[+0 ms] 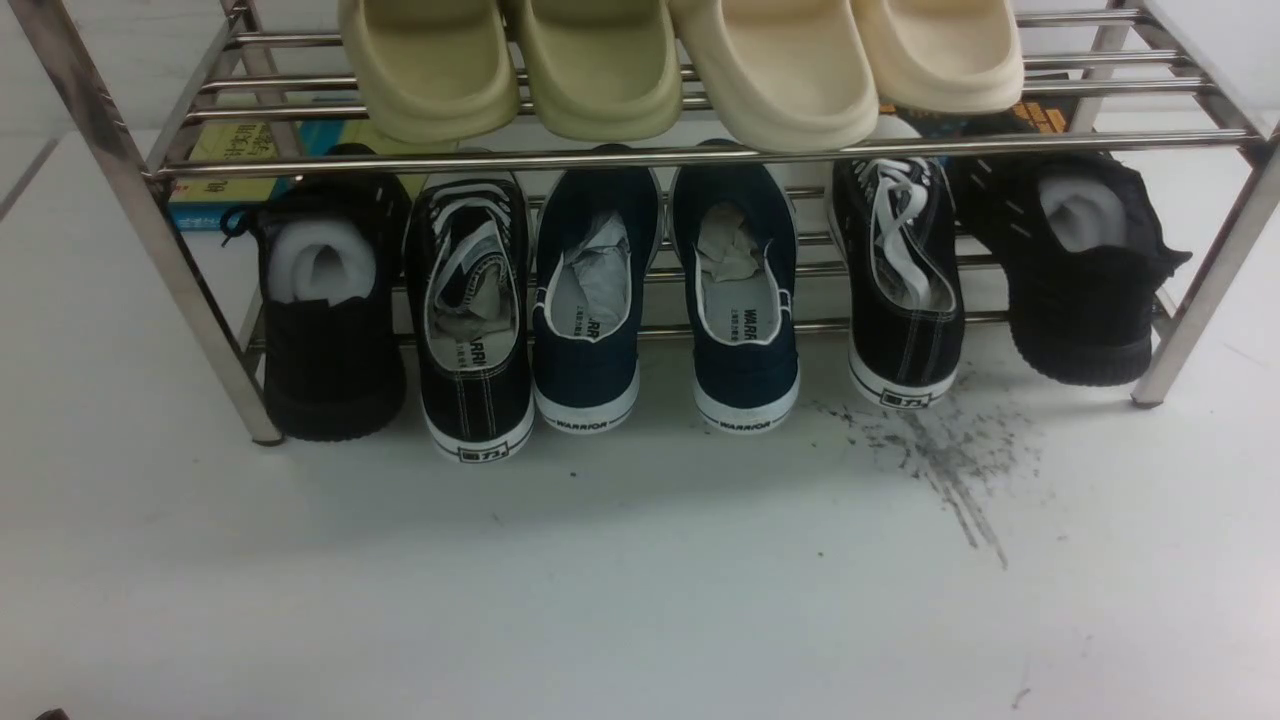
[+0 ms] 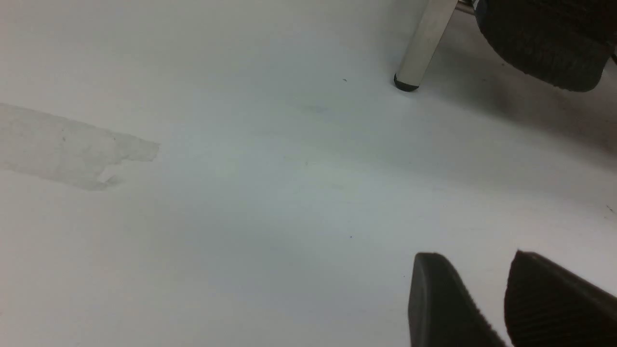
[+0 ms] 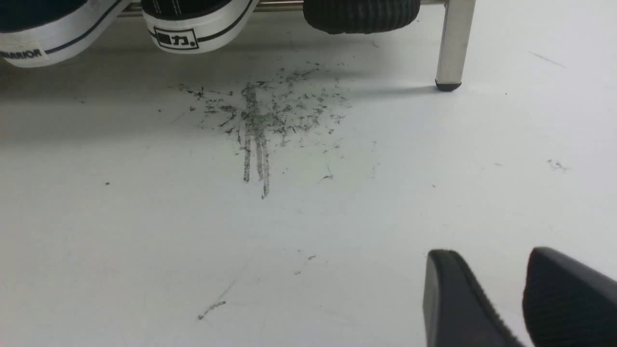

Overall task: Take the shoes off the shelf with your hand on the white table.
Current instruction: 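Reach toward the shoe rack and grasp a shoe on it with the right gripper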

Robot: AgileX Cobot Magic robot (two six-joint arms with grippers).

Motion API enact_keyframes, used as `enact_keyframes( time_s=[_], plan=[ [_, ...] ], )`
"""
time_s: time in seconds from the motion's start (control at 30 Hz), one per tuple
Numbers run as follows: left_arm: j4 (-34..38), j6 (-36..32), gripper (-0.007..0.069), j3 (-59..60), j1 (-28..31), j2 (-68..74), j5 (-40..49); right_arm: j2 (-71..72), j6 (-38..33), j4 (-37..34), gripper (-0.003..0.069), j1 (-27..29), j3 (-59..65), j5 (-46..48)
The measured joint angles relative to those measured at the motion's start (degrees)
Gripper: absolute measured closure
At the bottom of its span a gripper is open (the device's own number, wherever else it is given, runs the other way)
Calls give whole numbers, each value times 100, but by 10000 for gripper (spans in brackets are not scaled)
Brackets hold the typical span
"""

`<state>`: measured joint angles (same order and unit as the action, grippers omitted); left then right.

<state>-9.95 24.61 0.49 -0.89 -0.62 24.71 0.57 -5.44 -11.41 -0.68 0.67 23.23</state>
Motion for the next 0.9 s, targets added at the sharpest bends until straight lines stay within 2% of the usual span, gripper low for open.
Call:
enact_keyframes(
  time_s=[0.73,0.8,0.9],
  plan=[
    [0,0,385,0,0,0,0,0,0,-7,417,0,0,0],
    [0,0,385,0,0,0,0,0,74,-173,417,0,0,-12],
    [0,0,385,0,0,0,0,0,580,-1220,417,0,13,-15]
  ],
)
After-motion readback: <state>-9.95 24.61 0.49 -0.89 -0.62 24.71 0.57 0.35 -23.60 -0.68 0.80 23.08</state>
